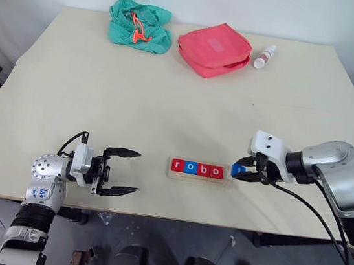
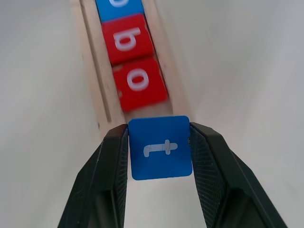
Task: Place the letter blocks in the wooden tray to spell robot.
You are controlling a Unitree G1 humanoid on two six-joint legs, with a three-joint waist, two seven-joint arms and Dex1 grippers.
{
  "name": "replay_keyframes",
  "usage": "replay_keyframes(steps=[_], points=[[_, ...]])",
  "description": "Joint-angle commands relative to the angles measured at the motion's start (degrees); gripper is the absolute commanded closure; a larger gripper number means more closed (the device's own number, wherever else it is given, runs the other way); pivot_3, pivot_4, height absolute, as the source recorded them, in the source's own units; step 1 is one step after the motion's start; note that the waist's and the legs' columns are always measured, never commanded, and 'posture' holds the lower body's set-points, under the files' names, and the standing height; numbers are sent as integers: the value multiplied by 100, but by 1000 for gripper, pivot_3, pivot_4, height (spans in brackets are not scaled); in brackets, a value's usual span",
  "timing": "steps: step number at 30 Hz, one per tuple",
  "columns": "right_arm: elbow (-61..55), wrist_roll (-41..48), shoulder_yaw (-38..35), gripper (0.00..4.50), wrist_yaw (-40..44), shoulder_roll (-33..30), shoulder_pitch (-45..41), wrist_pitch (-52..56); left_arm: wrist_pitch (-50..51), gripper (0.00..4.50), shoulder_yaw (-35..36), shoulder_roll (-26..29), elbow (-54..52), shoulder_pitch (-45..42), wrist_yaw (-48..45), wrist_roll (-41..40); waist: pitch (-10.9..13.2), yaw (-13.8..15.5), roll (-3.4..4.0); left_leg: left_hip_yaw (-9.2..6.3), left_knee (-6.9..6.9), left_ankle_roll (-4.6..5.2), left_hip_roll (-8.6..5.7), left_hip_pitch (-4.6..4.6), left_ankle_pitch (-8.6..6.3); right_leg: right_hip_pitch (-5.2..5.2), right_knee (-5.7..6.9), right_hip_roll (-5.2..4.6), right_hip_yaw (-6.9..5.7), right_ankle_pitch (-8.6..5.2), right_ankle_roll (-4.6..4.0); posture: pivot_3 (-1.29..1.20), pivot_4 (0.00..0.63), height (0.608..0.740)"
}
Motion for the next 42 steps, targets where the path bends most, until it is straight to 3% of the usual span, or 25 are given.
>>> replay_keyframes(steps=[1, 7, 15, 16, 26, 30, 40, 42], points=[[11, -40, 49, 3024, -24, 80, -151, -66, 8, 0, 57, 37, -137, 55, -297, -23, 0, 3, 0, 0, -1, 0, 0, 0, 0, -1, 1, 0, 0, 0, 0, 0, 150, 740], [100, -92, 211, 3024, -8, 145, -208, -152, 15, 0, 74, 57, -175, 93, -283, -30, 0, 7, 0, -2, 0, 0, -2, 0, 0, 0, 1, -1, -1, 0, 0, 0, 150, 740], [90, -138, 245, 216, 39, 161, -228, -162, 17, 0, 90, 66, -191, 108, -260, -28, 0, 4, 0, -1, -1, 0, -2, -1, 0, 0, 1, -1, 0, 0, 0, 0, 150, 740], [62, -133, 236, 40, 41, 154, -227, -144, 15, 0, 90, 65, -182, 99, -259, -25, 0, 6, 0, -1, -1, 0, -2, 0, 0, 0, 1, -1, 0, 0, 0, 0, 150, 740], [-414, 291, -212, 40, -25, 122, -42, 161, -11, 0, 40, -6, -38, -46, -273, 20, 0, 12, 0, -2, 0, 0, -2, 0, 0, 0, 1, -1, 0, 0, 0, 0, 150, 740], [-525, 373, -214, 981, -105, 122, -55, 352, -16, 0, 34, -27, -4, -89, -283, 28, 0, 9, 0, -2, 0, 0, -2, 0, 0, 1, 1, 0, -1, 0, 0, 0, 150, 740], [-256, 273, -26, 4480, -285, 293, -79, 170, 7, 0, 57, 11, -128, 11, -280, 8, 0, 6, 0, -2, -1, 0, -2, -1, 0, 0, 1, -1, 0, 0, 0, 0, 150, 740], [-159, 223, 41, 4480, -306, 343, -66, 104, 8, 0, 65, 24, -156, 38, -272, 5, 0, 4, 0, -1, -1, 0, -2, -1, 0, -1, 1, -1, 0, 0, 0, 0, 150, 740]])
